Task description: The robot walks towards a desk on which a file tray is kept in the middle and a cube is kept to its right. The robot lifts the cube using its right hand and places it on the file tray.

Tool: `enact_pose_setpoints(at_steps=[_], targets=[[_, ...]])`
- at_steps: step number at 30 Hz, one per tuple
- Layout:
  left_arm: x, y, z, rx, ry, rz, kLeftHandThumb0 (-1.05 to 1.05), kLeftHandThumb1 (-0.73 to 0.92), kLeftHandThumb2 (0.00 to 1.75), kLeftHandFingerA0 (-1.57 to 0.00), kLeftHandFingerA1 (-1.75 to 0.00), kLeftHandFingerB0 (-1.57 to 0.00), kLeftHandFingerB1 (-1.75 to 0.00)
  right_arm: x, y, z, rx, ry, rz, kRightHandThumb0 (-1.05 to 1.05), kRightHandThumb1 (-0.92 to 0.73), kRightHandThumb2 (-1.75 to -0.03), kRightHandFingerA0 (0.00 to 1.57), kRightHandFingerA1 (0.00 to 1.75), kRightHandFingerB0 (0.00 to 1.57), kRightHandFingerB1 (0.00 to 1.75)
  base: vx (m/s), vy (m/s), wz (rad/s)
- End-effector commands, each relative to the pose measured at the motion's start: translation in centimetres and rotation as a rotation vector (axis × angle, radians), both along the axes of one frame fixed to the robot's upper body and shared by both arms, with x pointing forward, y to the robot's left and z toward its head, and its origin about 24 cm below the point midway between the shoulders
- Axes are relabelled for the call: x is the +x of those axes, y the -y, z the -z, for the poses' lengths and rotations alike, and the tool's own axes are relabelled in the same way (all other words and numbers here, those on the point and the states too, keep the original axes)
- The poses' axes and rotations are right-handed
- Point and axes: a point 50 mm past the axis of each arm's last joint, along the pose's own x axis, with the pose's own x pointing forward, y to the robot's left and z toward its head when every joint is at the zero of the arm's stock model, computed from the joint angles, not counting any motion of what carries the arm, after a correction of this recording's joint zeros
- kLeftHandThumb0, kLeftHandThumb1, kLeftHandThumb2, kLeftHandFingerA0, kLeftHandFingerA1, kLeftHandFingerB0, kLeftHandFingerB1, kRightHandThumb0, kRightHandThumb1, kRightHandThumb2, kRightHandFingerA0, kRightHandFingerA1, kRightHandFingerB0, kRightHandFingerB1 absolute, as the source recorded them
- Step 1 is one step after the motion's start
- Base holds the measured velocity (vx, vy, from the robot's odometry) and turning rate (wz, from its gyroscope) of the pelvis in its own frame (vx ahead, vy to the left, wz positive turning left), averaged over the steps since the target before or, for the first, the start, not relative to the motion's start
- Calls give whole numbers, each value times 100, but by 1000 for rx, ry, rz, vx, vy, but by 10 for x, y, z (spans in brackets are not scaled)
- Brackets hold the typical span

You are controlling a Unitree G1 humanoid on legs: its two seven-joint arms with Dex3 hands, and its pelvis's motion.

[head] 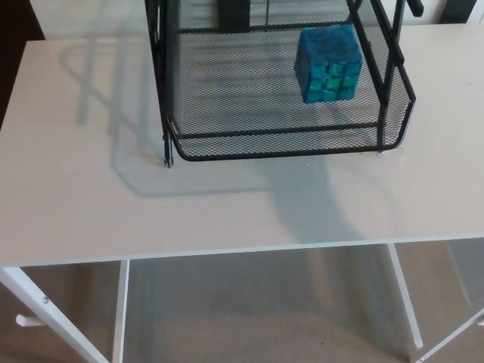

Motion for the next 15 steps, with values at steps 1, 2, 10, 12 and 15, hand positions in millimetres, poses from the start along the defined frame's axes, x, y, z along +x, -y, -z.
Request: enact_pose_setpoints(at_steps=[1,2,10,12,15], targets=[[-9,-7,-3,27,11,-17,-101,92,71,-51,-87,-25,-76,-129,181,69,754,100,500,-63,-68,-61,0,35,0,21,0,0,0],[-8,-7,-3,21,13,-32,-97,92,70,-50,-87,-26,-79,-139,193,80,820,116,554,-65,-67,-63,6,52,2,20,0,0,0],[-8,-14,-10,24,54,-35,-99,92,74,-52,-87,-26,-78,-246,222,252,1265,532,1053,-61,-62,-94,30,79,0,22,0,0,0],[-11,-13,-9,28,41,-35,-96,92,73,-51,-87,-28,-78,-256,212,269,1197,581,1091,-59,-69,-76,56,121,7,6,0,0,0],[-15,-15,-9,24,19,-32,-97,92,71,-49,-84,-25,-76,-272,202,300,1214,445,1287,-56,-78,-63,39,90,0,8,0,0,0]])
